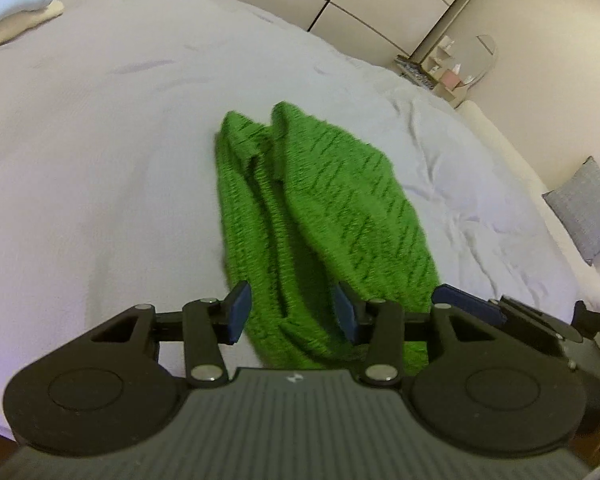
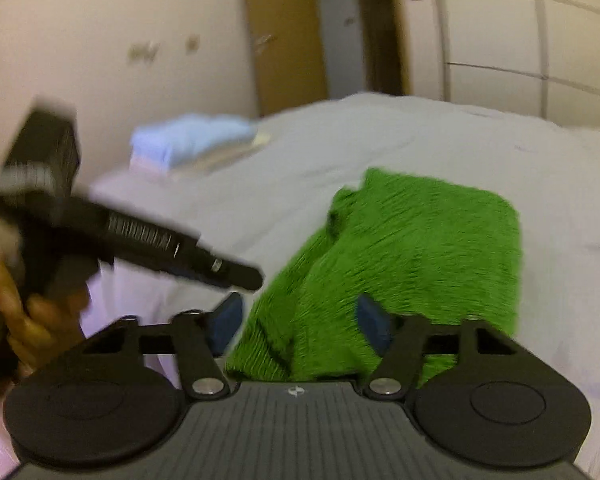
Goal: Fold clothes
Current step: 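Fold the side edge over the vest middle with the right gripper, then grasp the vest's other side with the left gripper and fold it over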
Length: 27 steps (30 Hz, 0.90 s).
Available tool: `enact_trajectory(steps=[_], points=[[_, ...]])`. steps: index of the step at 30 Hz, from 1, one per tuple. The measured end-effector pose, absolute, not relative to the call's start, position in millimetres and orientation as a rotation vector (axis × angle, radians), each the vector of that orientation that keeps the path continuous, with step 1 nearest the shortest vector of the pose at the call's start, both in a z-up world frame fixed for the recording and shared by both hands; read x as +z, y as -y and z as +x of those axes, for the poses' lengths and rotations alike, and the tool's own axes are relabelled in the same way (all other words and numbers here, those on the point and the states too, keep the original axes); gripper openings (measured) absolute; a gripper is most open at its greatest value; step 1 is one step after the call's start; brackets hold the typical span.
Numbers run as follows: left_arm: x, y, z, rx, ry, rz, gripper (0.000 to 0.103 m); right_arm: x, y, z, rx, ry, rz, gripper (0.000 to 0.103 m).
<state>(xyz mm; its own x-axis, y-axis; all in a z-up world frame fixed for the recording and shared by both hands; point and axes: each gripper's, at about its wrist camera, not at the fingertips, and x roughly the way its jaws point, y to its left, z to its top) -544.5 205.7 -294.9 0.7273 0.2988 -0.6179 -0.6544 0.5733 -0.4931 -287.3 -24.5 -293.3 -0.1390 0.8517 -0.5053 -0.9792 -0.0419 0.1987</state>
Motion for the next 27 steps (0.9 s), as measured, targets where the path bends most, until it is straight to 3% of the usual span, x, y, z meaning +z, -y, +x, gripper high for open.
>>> enact_trajectory(steps=[2, 8, 10, 14, 18, 21, 27], points=[[-292.7, -203.6, -542.8, 0.579, -0.501, -0.774, 0.041, -292.3, 32.7, -269.2, 1.583, -0.631, -0.215, 0.032], [-290.6, -198.4, -529.1, 0.556, -0.506, -0.786, 0.043, -322.9, 28.4, -267.8, 1.614, -0.739, -0.283, 0.032], [-291.6, -198.2, -522.5, 0.554, -0.515, -0.794, 0.045, -329.3, 25.8, -281.4, 1.626, -0.7, -0.36, 0.032], [-298.8, -207.5, -506.2, 0.538, -0.534, -0.823, 0.049, -317.2, 31.1, -269.6, 1.622, -0.695, -0.294, 0.033], [-307.6, -223.5, -489.0, 0.53, -0.553, -0.842, 0.049, -308.3, 33.1, -230.4, 1.486, -0.725, -0.126, 0.047], [-314.0, -234.2, -476.8, 0.522, -0.562, -0.841, 0.048, -314.6, 31.7, -201.4, 1.353, -0.767, -0.051, 0.049], [-323.8, -255.6, -464.7, 0.519, -0.534, -0.873, 0.049, -346.4, 13.5, -153.7, 1.219, -0.94, 0.151, 0.037]])
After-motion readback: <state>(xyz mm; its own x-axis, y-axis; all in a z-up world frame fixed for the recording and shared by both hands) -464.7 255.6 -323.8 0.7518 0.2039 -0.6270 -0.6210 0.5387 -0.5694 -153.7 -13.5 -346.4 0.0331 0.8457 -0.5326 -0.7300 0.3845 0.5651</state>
